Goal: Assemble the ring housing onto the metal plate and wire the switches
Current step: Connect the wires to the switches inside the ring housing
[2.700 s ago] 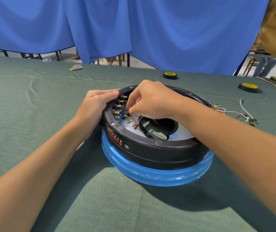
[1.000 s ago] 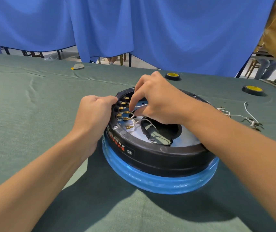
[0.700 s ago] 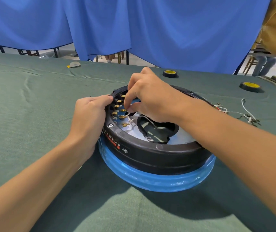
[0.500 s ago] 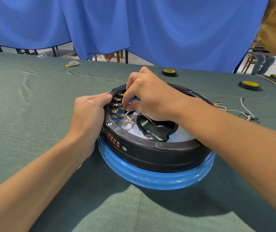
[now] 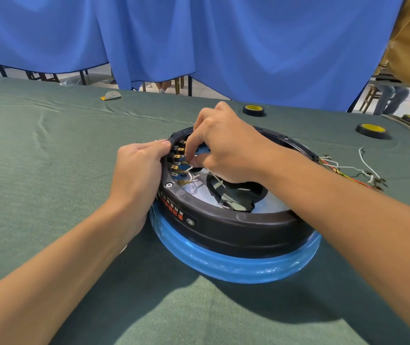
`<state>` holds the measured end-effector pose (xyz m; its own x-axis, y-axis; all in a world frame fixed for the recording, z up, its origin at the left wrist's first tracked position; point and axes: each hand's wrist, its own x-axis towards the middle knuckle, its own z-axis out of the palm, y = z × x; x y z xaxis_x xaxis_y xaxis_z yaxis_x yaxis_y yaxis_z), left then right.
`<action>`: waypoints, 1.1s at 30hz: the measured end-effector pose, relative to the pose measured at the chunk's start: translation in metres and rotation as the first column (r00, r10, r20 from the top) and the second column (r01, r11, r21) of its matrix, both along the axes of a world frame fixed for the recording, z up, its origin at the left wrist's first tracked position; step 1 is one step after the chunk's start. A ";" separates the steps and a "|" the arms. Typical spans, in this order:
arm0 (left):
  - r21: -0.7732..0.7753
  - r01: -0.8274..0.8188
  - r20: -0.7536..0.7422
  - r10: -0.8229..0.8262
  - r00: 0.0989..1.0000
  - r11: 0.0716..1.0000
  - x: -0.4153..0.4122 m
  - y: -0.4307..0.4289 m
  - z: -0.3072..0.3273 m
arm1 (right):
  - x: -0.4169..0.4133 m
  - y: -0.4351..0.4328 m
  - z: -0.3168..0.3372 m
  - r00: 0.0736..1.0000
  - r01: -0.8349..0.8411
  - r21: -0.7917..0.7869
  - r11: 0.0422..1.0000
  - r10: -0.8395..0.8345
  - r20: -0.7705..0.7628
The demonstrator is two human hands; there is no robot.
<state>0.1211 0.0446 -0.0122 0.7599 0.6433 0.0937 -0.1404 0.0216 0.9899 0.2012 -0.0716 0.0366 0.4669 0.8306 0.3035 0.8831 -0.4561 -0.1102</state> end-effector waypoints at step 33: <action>0.032 -0.037 -0.083 0.040 0.996 0.999 0.000 0.001 0.003 | -0.003 -0.002 0.002 0.982 -0.003 -0.044 0.999 -0.005 -0.187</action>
<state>0.1214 0.0459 -0.0096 0.7407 0.6698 0.0512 -0.0577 -0.0124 0.9983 0.1984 -0.0739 0.0383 0.5129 0.8406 0.1742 0.8483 -0.4651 -0.2531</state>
